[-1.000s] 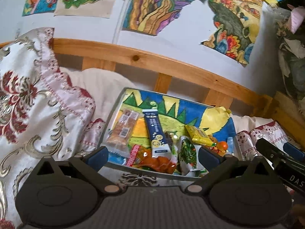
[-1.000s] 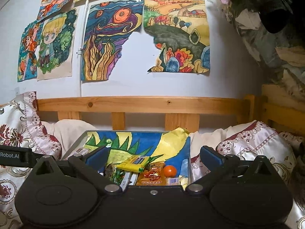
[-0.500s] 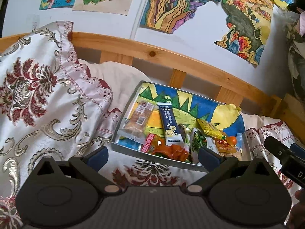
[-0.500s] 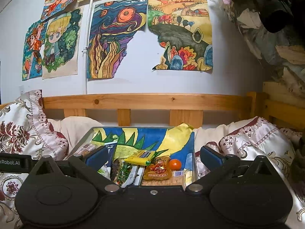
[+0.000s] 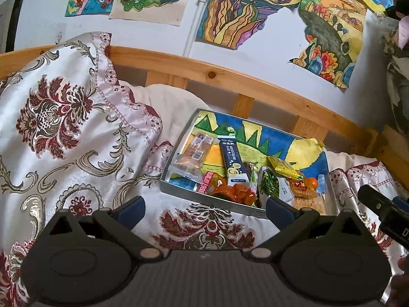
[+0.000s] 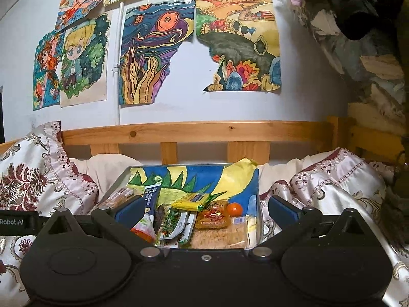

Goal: Organize snacks

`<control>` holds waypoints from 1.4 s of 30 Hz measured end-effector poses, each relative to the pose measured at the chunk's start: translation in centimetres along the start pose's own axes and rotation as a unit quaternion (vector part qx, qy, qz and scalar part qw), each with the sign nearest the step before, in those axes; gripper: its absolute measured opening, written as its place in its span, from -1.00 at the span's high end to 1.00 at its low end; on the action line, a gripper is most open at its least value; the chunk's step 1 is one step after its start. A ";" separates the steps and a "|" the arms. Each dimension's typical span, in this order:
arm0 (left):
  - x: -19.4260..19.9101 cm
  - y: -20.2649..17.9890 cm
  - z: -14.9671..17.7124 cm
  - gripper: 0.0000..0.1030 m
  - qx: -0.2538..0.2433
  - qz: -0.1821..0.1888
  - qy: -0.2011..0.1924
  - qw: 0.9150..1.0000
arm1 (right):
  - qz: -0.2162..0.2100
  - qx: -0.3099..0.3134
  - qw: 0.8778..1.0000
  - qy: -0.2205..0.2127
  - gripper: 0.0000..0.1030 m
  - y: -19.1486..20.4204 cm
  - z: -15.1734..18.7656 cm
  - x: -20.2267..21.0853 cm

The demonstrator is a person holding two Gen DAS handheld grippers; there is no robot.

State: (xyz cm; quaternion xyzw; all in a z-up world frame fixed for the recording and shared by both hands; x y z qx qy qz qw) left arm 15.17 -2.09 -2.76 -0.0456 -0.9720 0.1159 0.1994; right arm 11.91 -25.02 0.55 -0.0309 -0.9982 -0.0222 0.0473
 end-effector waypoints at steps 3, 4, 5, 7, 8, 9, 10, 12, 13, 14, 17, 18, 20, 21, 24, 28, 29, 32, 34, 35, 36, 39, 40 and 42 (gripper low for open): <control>0.5 -0.4 0.1 -0.99 -0.011 0.004 -0.004 1.000 | 0.004 -0.003 1.000 0.004 -0.98 -0.1 0.2 0.7; 0.7 -0.5 0.2 -0.99 -0.017 0.005 -0.005 1.000 | 0.004 -0.006 1.000 0.006 -0.98 -0.2 0.3 0.8; 1.0 -0.7 0.3 -0.99 -0.022 0.007 -0.006 1.000 | 0.004 -0.009 1.000 0.008 -0.98 -0.2 0.4 1.0; 1.3 -0.8 0.4 -0.99 -0.029 0.006 -0.008 1.000 | 0.006 -0.012 1.000 0.011 -0.98 -0.4 0.6 1.4; 1.5 -0.8 0.5 -0.99 -0.030 0.006 -0.007 1.000 | 0.006 -0.012 1.000 0.011 -0.98 -0.4 0.6 1.6; 1.7 -0.8 0.5 -0.99 -0.030 0.005 -0.006 1.000 | 0.007 -0.012 1.000 0.011 -0.98 -0.5 0.7 1.8; 1.8 -0.7 0.6 -0.99 -0.028 0.005 -0.006 1.000 | 0.008 -0.011 1.000 0.012 -0.98 -0.5 0.8 2.0; 2.0 -0.6 0.6 -0.99 -0.026 0.002 -0.004 1.000 | 0.009 -0.012 1.000 0.013 -0.98 -0.6 0.9 2.3; 2.0 -0.5 0.6 -0.99 -0.025 0.001 -0.004 1.000 | 0.010 -0.012 1.000 0.013 -0.98 -0.6 0.9 2.5; 2.1 -0.5 0.6 -0.99 -0.026 -0.001 -0.003 1.000 | 0.011 -0.012 1.000 0.013 -0.98 -0.7 0.9 2.6; 2.3 -0.5 0.6 -0.99 -0.030 -0.001 -0.003 1.000 | 0.014 -0.011 1.000 0.012 -0.98 -0.9 0.9 3.1; 2.4 -0.5 0.7 -0.99 -0.032 0.000 -0.003 0.999 | 0.014 -0.011 1.000 0.011 -0.98 -0.9 1.0 3.3; 2.6 -0.4 0.7 -0.99 -0.035 0.001 -0.004 0.999 | 0.014 -0.011 1.000 0.012 -0.98 -1.0 1.0 3.6; 2.7 -0.4 0.7 -0.99 -0.037 0.001 -0.004 0.999 | 0.015 -0.010 1.000 0.012 -0.98 -1.0 1.1 3.8; 3.0 -0.1 0.9 -0.99 -0.034 0.001 -0.002 0.999 | 0.016 -0.009 1.000 0.014 -0.99 -1.0 1.2 4.2; 3.4 0.3 1.1 -0.99 -0.035 0.001 -0.001 0.999 | 0.018 -0.004 1.000 0.015 -0.99 -0.7 1.4 4.7; 3.5 0.4 1.2 -0.99 -0.037 0.000 -0.001 0.999 | 0.018 -0.004 1.000 0.016 -0.99 -0.6 1.5 4.9; 3.9 0.7 1.5 -0.99 -0.041 0.001 0.001 0.999 | 0.017 -0.004 1.000 0.017 -0.99 -0.3 1.8 5.4; 4.1 0.9 1.7 -0.99 -0.045 0.003 0.002 0.999 | 0.016 -0.003 1.000 0.016 -0.99 -0.1 1.9 5.7; 4.2 0.9 1.7 -0.99 -0.048 0.003 0.001 0.999 | 0.015 -0.002 1.000 0.017 -0.99 0.0 2.0 5.9; 4.4 1.0 1.7 -0.99 -0.051 0.004 -0.001 0.999 | 0.014 -0.002 1.000 0.018 -0.99 0.2 2.1 6.0; 4.7 1.2 1.7 -0.99 -0.052 0.006 -0.004 0.999 | 0.014 -0.001 1.000 0.021 -0.99 0.5 2.4 6.3; 4.8 1.3 1.7 -0.99 -0.052 0.007 -0.003 0.999 | 0.013 -0.001 1.000 0.022 -0.99 0.6 2.5 6.4; 4.9 1.5 1.8 -0.99 -0.053 0.008 -0.003 0.999 | 0.014 -0.002 1.000 0.023 -0.99 0.7 2.7 6.6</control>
Point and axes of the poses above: each gripper's, at about its wrist camera, not at the fingertips, and x roughly against the way its jaws point, y to its left, z to its underside, the point moved 8 cm from there along -x, roughly the way its jaws point, and after that the axes turned 10 degrees about -y, right-handed, at the moved point
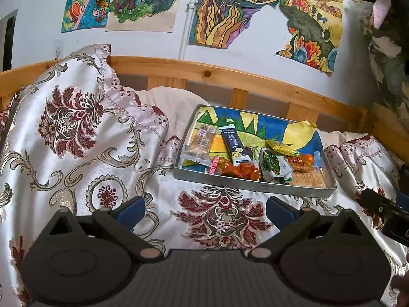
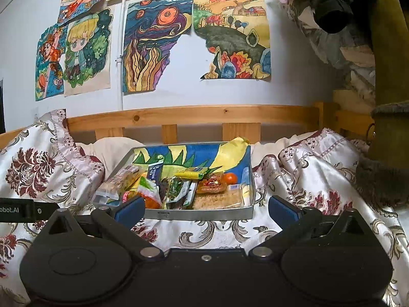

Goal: Organize snacks

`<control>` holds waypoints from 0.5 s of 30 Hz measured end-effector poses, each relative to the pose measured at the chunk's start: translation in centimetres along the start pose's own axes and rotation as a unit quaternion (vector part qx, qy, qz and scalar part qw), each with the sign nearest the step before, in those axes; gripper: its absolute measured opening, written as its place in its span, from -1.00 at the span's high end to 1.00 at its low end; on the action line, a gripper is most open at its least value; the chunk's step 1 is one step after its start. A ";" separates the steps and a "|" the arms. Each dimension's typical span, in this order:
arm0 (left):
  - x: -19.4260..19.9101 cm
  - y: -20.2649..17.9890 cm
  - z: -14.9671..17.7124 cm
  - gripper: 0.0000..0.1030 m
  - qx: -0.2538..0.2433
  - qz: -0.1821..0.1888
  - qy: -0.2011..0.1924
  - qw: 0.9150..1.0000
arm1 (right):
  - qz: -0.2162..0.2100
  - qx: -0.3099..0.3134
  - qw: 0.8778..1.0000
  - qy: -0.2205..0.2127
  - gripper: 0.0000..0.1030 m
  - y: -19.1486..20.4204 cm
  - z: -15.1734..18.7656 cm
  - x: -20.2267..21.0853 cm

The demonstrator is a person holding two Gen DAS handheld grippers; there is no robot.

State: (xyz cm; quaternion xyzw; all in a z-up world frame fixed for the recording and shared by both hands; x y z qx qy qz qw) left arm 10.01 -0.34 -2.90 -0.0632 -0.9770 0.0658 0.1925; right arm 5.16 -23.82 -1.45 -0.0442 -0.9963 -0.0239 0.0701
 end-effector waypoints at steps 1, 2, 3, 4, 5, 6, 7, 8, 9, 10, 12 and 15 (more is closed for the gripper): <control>0.1 0.1 0.1 -0.99 0.000 0.000 0.000 1.000 | 0.000 0.000 1.000 0.001 -0.99 0.1 0.1 0.1; 0.1 0.2 0.1 -0.99 0.000 0.000 0.001 1.000 | 0.000 0.001 1.000 0.001 -0.99 0.1 0.2 0.2; 0.1 0.3 0.2 -0.99 0.001 0.000 0.001 1.000 | 0.000 0.001 1.000 0.002 -0.99 0.1 0.2 0.2; 0.2 0.3 0.3 -0.99 0.002 0.000 0.002 1.000 | 0.001 0.000 1.000 0.003 -0.99 0.2 0.3 0.3; 0.2 0.4 0.3 -0.99 0.002 0.000 0.003 1.000 | 0.001 0.000 1.000 0.004 -0.99 0.3 0.4 0.4; 0.3 0.5 0.4 -0.99 0.003 0.001 0.004 1.000 | 0.001 0.000 1.000 0.007 -0.99 0.3 0.6 0.4; 0.3 0.5 0.5 -0.99 0.002 0.001 0.005 1.000 | 0.000 0.000 1.000 0.009 -0.99 0.4 0.7 0.5; 0.4 0.5 0.7 -0.99 0.000 0.001 0.005 1.000 | -0.001 0.001 1.000 0.011 -0.99 0.5 0.9 0.6; 0.4 0.5 0.8 -0.99 -0.002 0.002 0.006 1.000 | -0.002 0.003 1.000 0.013 -0.99 0.6 1.0 0.6; 0.5 0.5 0.8 -0.99 -0.005 0.002 0.006 1.000 | -0.003 0.004 1.000 0.016 -0.99 0.7 1.1 0.6; 0.6 0.5 1.0 -0.99 -0.011 0.003 0.007 1.000 | -0.005 0.005 1.000 0.019 -0.99 0.9 1.4 0.6; 0.8 0.6 1.2 -0.99 -0.020 -0.001 0.005 1.000 | -0.008 0.005 1.000 0.024 -0.99 1.2 1.7 0.6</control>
Point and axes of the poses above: each gripper's, at about its wrist camera, not at the fingertips, and x roughly against the way its jaws point, y to its left, z to its underside, the point moved 8 cm from there along -x, roughly the way its jaws point, and after that the axes turned 10 degrees about -y, right-handed, at the moved point
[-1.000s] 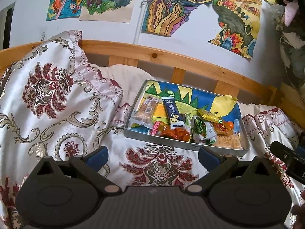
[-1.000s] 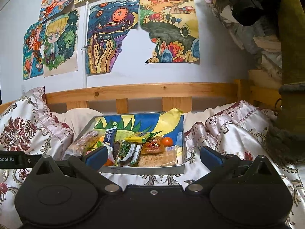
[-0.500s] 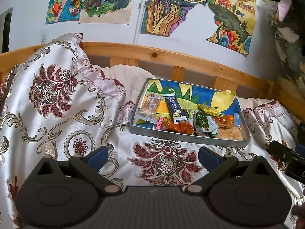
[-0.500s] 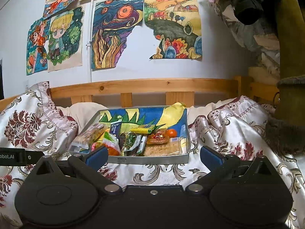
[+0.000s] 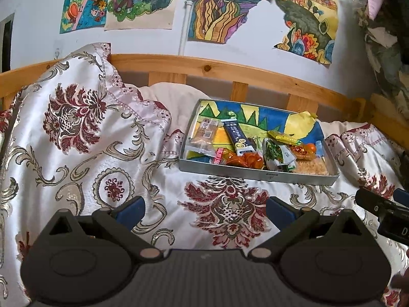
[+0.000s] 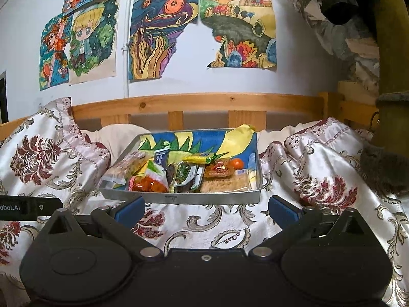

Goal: Organize snacks

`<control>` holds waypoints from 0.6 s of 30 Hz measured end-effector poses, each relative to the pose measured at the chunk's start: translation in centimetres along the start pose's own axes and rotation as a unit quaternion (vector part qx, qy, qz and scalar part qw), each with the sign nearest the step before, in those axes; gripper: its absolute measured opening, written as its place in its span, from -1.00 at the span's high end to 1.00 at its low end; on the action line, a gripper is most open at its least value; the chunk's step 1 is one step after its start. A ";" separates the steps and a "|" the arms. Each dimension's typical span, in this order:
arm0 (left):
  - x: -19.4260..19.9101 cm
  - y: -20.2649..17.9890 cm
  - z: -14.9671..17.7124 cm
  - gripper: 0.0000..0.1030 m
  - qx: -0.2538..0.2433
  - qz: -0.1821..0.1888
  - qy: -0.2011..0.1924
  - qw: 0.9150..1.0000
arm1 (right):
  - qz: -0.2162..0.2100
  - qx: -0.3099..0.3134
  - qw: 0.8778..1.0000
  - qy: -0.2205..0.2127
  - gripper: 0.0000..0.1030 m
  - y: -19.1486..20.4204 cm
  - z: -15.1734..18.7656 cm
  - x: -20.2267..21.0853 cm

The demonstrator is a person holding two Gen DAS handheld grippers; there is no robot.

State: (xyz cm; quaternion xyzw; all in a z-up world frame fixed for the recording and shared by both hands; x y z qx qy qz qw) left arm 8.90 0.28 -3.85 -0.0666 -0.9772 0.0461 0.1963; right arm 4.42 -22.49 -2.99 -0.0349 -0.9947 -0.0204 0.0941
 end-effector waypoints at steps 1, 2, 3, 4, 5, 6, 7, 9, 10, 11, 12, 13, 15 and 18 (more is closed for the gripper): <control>0.0 0.1 0.1 -0.99 -0.002 -0.002 0.000 1.000 | -0.001 0.000 1.000 0.002 -0.99 0.1 0.1 0.0; 0.0 0.2 0.1 -0.99 -0.005 -0.005 -0.001 1.000 | -0.001 -0.001 1.000 0.005 -0.99 0.2 0.3 -0.1; 0.1 0.2 0.2 -0.99 -0.005 -0.007 -0.001 1.000 | -0.003 -0.001 1.000 0.008 -0.99 0.3 0.5 -0.2; 0.1 0.4 0.3 -0.99 -0.005 -0.008 -0.001 1.000 | -0.005 -0.001 1.000 0.011 -0.99 0.5 0.7 -0.3; 0.1 0.5 0.4 -0.99 -0.005 -0.009 -0.001 1.000 | -0.006 0.000 1.000 0.013 -0.99 0.6 0.8 -0.4; 0.1 0.6 0.5 -0.99 -0.004 -0.009 0.000 1.000 | -0.007 0.000 1.000 0.015 -0.99 0.7 1.0 -0.4; 0.1 0.6 0.6 -0.99 -0.003 -0.008 0.000 1.000 | -0.009 -0.001 1.000 0.016 -0.99 0.9 1.1 -0.4; 0.1 0.6 0.9 -0.99 -0.002 -0.004 0.002 1.000 | -0.012 -0.002 1.000 0.020 -0.99 1.1 1.4 -0.5; 0.2 0.6 0.9 -0.99 -0.002 -0.002 0.001 1.000 | -0.013 -0.003 1.000 0.022 -0.99 1.2 1.6 -0.6; 0.3 0.6 1.0 -0.99 -0.003 0.000 -0.001 1.000 | -0.013 -0.005 1.000 0.024 -0.99 1.3 1.7 -0.6; 0.4 0.5 1.0 -0.99 -0.006 0.000 -0.004 1.000 | -0.013 -0.008 1.000 0.026 -0.99 1.4 1.9 -0.7; 0.5 0.4 1.0 -0.99 -0.008 0.000 -0.007 1.000 | -0.013 -0.009 0.999 0.027 -0.99 1.4 2.0 -0.7; 0.6 0.4 0.9 -0.99 -0.015 -0.002 -0.013 1.000 | -0.012 -0.011 1.000 0.026 -0.99 1.6 2.1 -0.7; 0.6 0.5 1.0 -0.99 -0.021 -0.007 -0.018 1.000 | -0.016 -0.013 0.999 0.024 -0.99 1.8 2.2 -0.6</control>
Point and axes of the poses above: each gripper's, at about its wrist camera, not at the fingertips, and x roughly against the way its jaws point, y to its left, z to its underside, the point moved 8 cm from there along -x, roughly the way its jaws point, and after that the axes turned 10 degrees about -y, right-handed, at the moved point
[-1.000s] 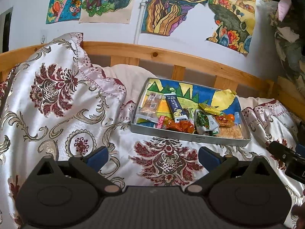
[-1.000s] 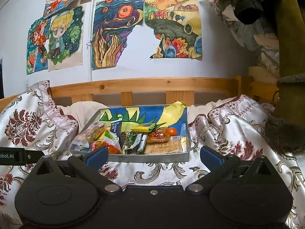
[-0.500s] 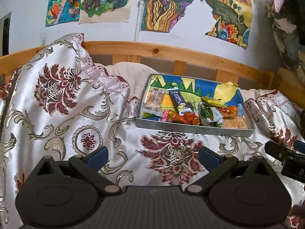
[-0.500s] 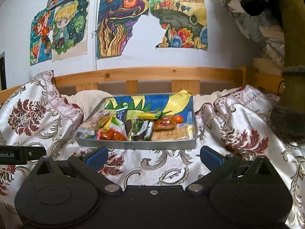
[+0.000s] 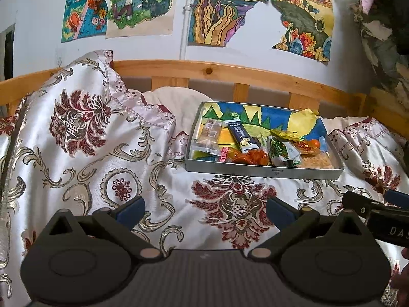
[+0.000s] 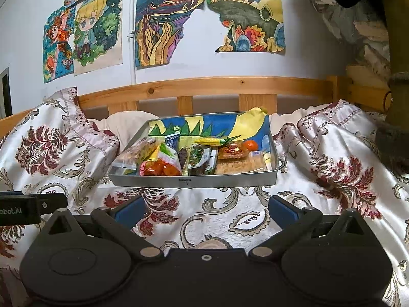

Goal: Organize snacks

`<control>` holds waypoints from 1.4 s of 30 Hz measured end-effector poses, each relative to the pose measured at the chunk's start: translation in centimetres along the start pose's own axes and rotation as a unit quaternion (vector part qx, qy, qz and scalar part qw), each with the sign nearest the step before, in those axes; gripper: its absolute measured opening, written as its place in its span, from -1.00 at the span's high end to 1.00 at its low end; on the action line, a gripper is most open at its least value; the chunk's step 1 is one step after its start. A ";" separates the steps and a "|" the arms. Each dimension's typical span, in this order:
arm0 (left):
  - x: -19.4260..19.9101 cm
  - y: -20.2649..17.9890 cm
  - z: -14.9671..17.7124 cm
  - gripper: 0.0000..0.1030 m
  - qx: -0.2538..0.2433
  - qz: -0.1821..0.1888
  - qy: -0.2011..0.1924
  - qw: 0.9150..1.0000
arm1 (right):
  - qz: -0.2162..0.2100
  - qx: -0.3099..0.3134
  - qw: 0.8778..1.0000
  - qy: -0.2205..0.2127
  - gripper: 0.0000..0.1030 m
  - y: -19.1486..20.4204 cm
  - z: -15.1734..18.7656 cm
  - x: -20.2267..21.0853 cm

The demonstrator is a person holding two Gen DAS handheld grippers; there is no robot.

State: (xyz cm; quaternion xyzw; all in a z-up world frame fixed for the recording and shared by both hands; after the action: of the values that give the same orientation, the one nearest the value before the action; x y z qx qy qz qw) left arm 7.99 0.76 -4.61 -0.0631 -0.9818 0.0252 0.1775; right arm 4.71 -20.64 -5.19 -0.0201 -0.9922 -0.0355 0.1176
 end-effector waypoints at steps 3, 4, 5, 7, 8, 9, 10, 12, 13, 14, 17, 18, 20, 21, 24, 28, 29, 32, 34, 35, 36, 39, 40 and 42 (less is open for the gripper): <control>0.1 0.2 0.1 -0.99 -0.005 -0.003 -0.003 1.000 | -0.003 0.000 1.000 0.001 -0.99 0.2 0.2 0.0; 0.1 0.2 0.2 -0.99 -0.006 -0.004 -0.004 1.000 | -0.003 0.000 1.000 0.000 -0.99 0.2 0.2 0.0; 0.2 0.3 0.2 -0.99 -0.006 -0.004 -0.005 1.000 | -0.003 0.001 1.000 -0.002 -0.99 0.3 0.2 0.0; 0.3 0.4 0.3 -0.99 -0.005 -0.004 -0.008 1.000 | -0.002 0.003 1.000 -0.007 -0.99 0.3 0.1 0.1; 0.3 0.5 0.3 -0.99 -0.005 -0.004 -0.008 1.000 | -0.002 0.004 1.000 -0.010 -0.99 0.3 0.0 0.1; 0.4 0.6 0.3 -0.99 -0.005 -0.004 -0.008 1.000 | -0.002 0.004 1.000 -0.012 -0.99 0.3 0.0 0.2; 0.4 0.6 0.4 -0.99 -0.004 -0.004 -0.008 1.000 | -0.002 0.004 1.000 -0.015 -0.99 0.3 -0.1 0.2; 0.4 0.6 0.4 -0.99 -0.003 -0.004 -0.010 1.000 | -0.002 0.004 1.000 -0.017 -0.99 0.3 -0.1 0.3; 0.4 0.7 0.4 -0.99 -0.004 -0.004 -0.010 1.000 | -0.003 0.005 1.000 -0.018 -0.99 0.4 -0.1 0.3; 0.4 0.7 0.4 -0.99 -0.004 -0.004 -0.010 1.000 | -0.002 0.006 1.000 -0.019 -0.99 0.4 -0.1 0.3; 0.4 0.6 0.4 -0.99 -0.003 -0.003 -0.008 1.000 | -0.005 0.007 1.000 -0.020 -0.99 0.5 -0.1 0.3; 0.5 0.6 0.4 -0.99 -0.003 -0.001 -0.007 1.000 | -0.006 0.007 1.000 -0.019 -0.99 0.5 -0.1 0.3; 0.5 0.5 0.5 -0.99 -0.004 0.002 -0.005 1.000 | -0.006 0.009 1.000 -0.017 -0.99 0.6 0.0 0.3; 0.5 0.5 0.6 -0.99 -0.005 0.002 -0.004 1.000 | -0.006 0.009 1.000 -0.017 -0.99 0.6 0.0 0.3; 0.5 0.5 0.6 -0.99 -0.006 0.003 -0.003 1.000 | -0.006 0.008 1.000 -0.019 -0.99 0.6 0.0 0.3; 0.5 0.4 0.7 -0.99 -0.005 0.005 -0.001 1.000 | -0.006 0.007 1.000 -0.016 -0.99 0.6 0.0 0.3; 0.5 0.4 0.7 -0.99 -0.005 0.006 0.000 1.000 | -0.005 0.007 1.000 -0.016 -0.99 0.6 0.0 0.3; 0.5 0.2 0.8 -0.99 -0.005 0.007 0.000 1.000 | -0.005 0.006 1.000 -0.016 -0.99 0.6 0.1 0.3; 0.5 0.2 0.8 -0.99 -0.005 0.008 0.000 1.000 | -0.005 0.007 1.000 -0.016 -0.99 0.6 0.0 0.3; 0.5 0.2 0.8 -0.99 -0.005 0.008 0.000 1.000 | -0.005 0.006 1.000 -0.016 -0.99 0.6 0.0 0.3; 0.5 0.2 0.8 -0.99 -0.005 0.008 0.001 1.000 | -0.006 0.006 1.000 -0.016 -0.99 0.6 0.0 0.3; 0.5 0.2 0.8 -0.99 -0.005 0.008 0.000 1.000 | -0.006 0.006 1.000 -0.016 -0.99 0.6 0.0 0.3; 0.5 0.2 0.8 -0.99 -0.005 0.008 0.001 1.000 | -0.006 0.006 1.000 -0.016 -0.99 0.6 0.0 0.3; 0.5 0.2 0.8 -0.99 -0.006 0.008 0.001 1.000 | -0.006 0.006 1.000 -0.015 -0.99 0.5 0.1 0.2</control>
State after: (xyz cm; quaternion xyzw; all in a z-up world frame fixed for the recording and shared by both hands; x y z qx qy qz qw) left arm 7.25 1.04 -5.25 -0.0719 -0.9811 0.0209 0.1784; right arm 4.49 -20.10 -5.22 -0.0145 -0.9941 -0.0298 0.1030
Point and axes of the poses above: each gripper's, at about its wrist camera, not at the fingertips, and x roughly against the way its jaws point, y to its left, z to its underside, the point moved 8 cm from there along -x, roughly the way its jaws point, and after that the axes turned 10 degrees about -y, right-handed, at the moved point
